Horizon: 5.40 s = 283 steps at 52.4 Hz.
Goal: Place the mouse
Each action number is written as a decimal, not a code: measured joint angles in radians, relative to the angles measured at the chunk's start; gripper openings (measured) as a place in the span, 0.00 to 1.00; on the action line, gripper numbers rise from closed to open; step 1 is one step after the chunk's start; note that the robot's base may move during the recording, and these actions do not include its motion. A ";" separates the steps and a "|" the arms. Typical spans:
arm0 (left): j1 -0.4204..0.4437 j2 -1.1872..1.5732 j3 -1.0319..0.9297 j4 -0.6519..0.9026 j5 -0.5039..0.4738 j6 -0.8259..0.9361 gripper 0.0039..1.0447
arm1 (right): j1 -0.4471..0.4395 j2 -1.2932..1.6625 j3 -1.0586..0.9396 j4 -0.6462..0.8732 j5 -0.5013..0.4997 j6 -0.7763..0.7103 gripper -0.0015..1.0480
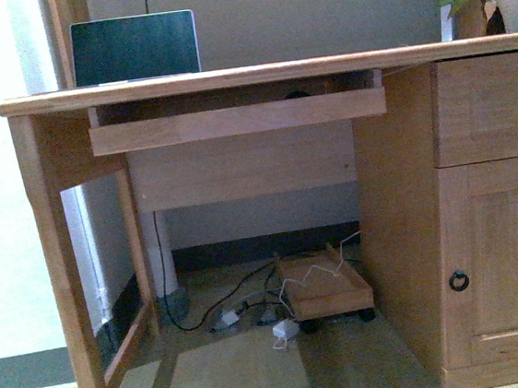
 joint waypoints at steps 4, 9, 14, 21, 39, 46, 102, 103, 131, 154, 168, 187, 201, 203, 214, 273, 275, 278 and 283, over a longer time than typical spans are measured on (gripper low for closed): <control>0.000 0.000 0.000 0.000 0.000 0.000 0.93 | 0.000 0.000 0.000 0.000 0.000 0.000 0.93; 0.000 0.000 0.000 0.000 0.000 0.000 0.93 | 0.000 0.000 0.000 0.000 0.000 0.000 0.93; 0.000 0.000 0.000 0.000 0.000 0.000 0.93 | 0.000 0.000 0.000 0.000 0.000 0.000 0.93; 0.000 0.000 0.000 0.000 0.000 0.000 0.93 | 0.000 0.000 0.000 0.000 0.000 0.000 0.93; 0.000 -0.001 0.000 0.000 0.000 0.000 0.93 | 0.000 0.000 0.000 0.000 0.000 0.000 0.93; 0.000 -0.002 0.000 0.000 0.000 0.000 0.93 | 0.000 -0.001 0.000 0.000 0.000 0.000 0.93; 0.011 0.021 0.016 -0.046 0.040 -0.017 0.93 | 0.000 -0.001 0.000 0.000 0.000 0.000 0.93; 0.037 0.090 0.068 -0.163 0.114 -0.056 0.93 | 0.000 -0.001 0.000 0.000 0.000 0.000 0.93; 0.216 1.120 0.381 0.443 0.344 0.613 0.93 | 0.000 -0.001 0.000 0.000 0.000 0.000 0.93; 0.150 1.675 0.574 0.871 0.526 1.199 0.93 | 0.000 -0.001 0.000 0.000 0.000 0.000 0.93; 0.098 1.909 0.792 0.885 0.559 1.296 0.93 | 0.000 -0.001 0.000 0.000 0.000 0.000 0.93; 0.065 2.063 0.953 0.809 0.578 1.430 0.93 | 0.000 -0.001 0.000 0.000 0.000 0.000 0.93; 0.062 2.127 0.980 0.810 0.557 1.555 0.93 | 0.000 -0.001 0.000 0.000 0.000 0.000 0.93; 0.051 2.108 0.959 0.785 0.520 1.543 0.93 | 0.000 -0.001 0.000 0.000 0.000 0.000 0.93; -0.001 1.907 0.838 0.524 0.419 1.354 0.93 | 0.000 -0.001 0.000 0.000 0.000 0.000 0.93; -0.206 0.610 0.345 0.195 -0.133 -0.061 0.72 | 0.000 -0.001 0.000 0.000 0.001 0.000 0.93; -0.173 0.478 0.294 0.122 -0.167 -0.040 0.63 | 0.000 -0.001 0.000 0.000 0.002 0.000 0.93; -0.171 0.345 0.254 0.015 -0.178 -0.030 0.55 | 0.000 -0.001 0.000 0.000 0.000 0.000 0.93; -0.129 0.188 0.204 -0.042 -0.093 -0.017 0.39 | 0.000 -0.001 0.000 0.000 0.000 0.000 0.93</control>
